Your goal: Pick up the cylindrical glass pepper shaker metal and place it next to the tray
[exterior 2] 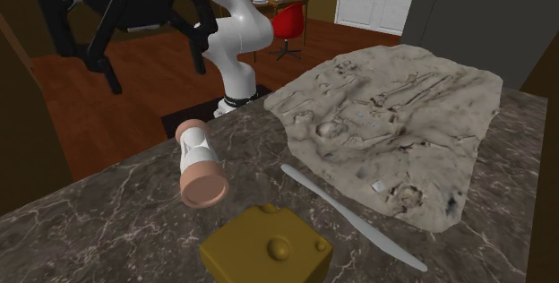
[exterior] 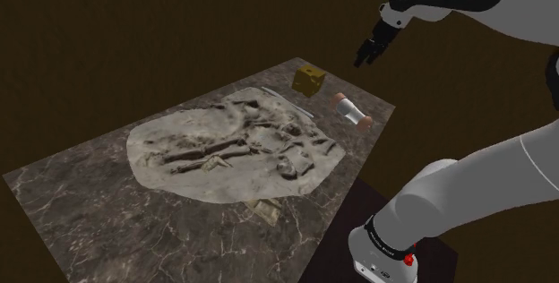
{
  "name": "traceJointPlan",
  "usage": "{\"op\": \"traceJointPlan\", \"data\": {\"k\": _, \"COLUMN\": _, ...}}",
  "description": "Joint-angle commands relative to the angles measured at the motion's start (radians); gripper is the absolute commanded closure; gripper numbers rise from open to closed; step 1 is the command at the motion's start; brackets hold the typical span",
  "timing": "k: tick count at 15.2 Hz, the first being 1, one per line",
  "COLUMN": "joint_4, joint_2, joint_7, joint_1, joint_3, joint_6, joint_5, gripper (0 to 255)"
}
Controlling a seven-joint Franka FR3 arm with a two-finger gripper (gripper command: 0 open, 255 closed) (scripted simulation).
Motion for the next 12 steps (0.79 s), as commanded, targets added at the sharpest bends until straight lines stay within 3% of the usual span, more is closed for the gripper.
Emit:
{"op": "traceJointPlan", "data": {"k": 1, "joint_4": -0.101, "joint_2": -0.042, "joint_7": 0.004, "joint_1": -0.013, "joint_3": -0.007, "joint_6": 0.069, "joint_5": -0.003, "gripper": 0}}
{"op": "traceJointPlan", "data": {"k": 12, "joint_4": -0.526, "joint_2": -0.175, "joint_7": -0.03, "joint_1": -0.082, "joint_3": -0.089, "joint_6": 0.399, "joint_5": -0.002, "gripper": 0}}
